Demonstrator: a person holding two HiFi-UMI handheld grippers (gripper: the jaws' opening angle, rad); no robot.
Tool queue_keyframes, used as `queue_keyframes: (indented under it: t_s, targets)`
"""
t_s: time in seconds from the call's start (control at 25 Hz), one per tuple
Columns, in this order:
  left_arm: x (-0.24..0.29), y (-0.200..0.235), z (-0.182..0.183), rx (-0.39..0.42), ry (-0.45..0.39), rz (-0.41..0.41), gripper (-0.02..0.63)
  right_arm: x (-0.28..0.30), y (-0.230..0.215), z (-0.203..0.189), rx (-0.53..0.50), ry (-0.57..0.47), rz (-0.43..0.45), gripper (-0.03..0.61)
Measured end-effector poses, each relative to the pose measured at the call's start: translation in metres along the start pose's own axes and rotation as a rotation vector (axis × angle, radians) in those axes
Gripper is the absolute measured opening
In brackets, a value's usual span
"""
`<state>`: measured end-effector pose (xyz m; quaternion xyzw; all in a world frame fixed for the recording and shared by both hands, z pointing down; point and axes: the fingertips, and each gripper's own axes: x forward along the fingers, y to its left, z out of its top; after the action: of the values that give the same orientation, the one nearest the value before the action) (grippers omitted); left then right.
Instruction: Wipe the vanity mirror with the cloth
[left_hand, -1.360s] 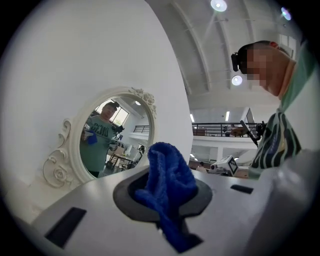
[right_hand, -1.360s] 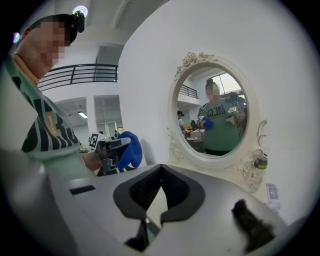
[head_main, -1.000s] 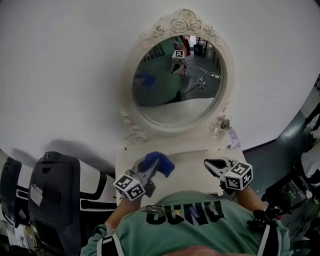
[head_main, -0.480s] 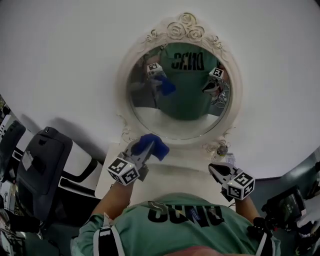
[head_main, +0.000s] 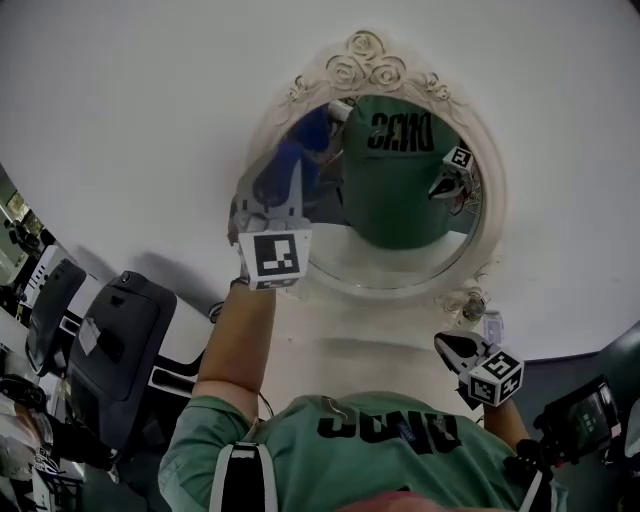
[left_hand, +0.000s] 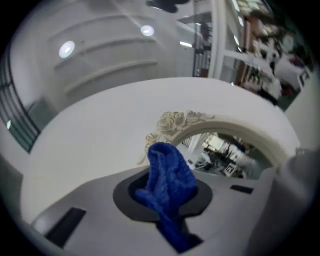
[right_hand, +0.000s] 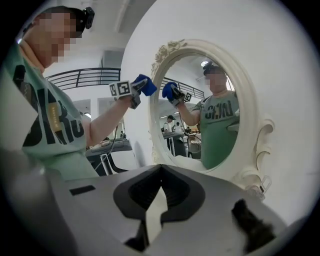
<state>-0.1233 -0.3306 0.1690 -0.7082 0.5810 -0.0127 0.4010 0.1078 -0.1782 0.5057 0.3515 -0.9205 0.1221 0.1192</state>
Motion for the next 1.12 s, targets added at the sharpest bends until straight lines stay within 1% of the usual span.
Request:
queue_keyframes:
  t_s: [0.08,0.12,0.2,0.32,0.4,0.48,0.6,0.72,0.84,0.96,1.12]
  targets:
    - [0.024,0.001,0.003,0.189,0.007,0.059,0.057,0.000,0.001,0.004,-0.003,0.006,-0.026,0.011]
    - [0.034,-0.002,0.002,0.261,0.014,0.074,0.057,-0.001,-0.001,0.005,-0.002,0.006,-0.039,0.011]
    - [0.050,-0.012,-0.002,0.367,0.025,0.085,0.057,-0.006,-0.008,0.003,-0.001,0.003,-0.067,0.011]
    - [0.068,-0.027,-0.007,0.468,0.037,0.083,0.057,-0.018,-0.021,-0.011,0.008,0.002,-0.093,0.011]
    - [0.078,-0.033,-0.007,0.496,0.042,0.081,0.057,-0.023,-0.025,-0.013,0.015,-0.002,-0.106,0.011]
    - [0.085,-0.035,-0.004,0.495,0.043,0.087,0.057,-0.028,-0.027,-0.010,0.023,-0.009,-0.122,0.011]
    - [0.090,-0.039,0.007,0.491,0.032,0.106,0.055,-0.035,-0.034,-0.012,0.034,-0.016,-0.131,0.011]
    - [0.094,-0.053,0.025,0.524,0.003,0.094,0.055,-0.039,-0.041,-0.024,0.043,-0.021,-0.124,0.011]
    - [0.105,-0.084,0.049,0.588,-0.043,0.049,0.054,-0.039,-0.046,-0.026,0.056,-0.035,-0.120,0.011]
    - [0.118,-0.125,0.069,0.653,-0.092,-0.006,0.052,-0.036,-0.052,-0.031,0.068,-0.041,-0.105,0.011]
    - [0.118,-0.183,0.085,0.731,-0.154,-0.067,0.051,-0.037,-0.053,-0.037,0.086,-0.059,-0.104,0.011]
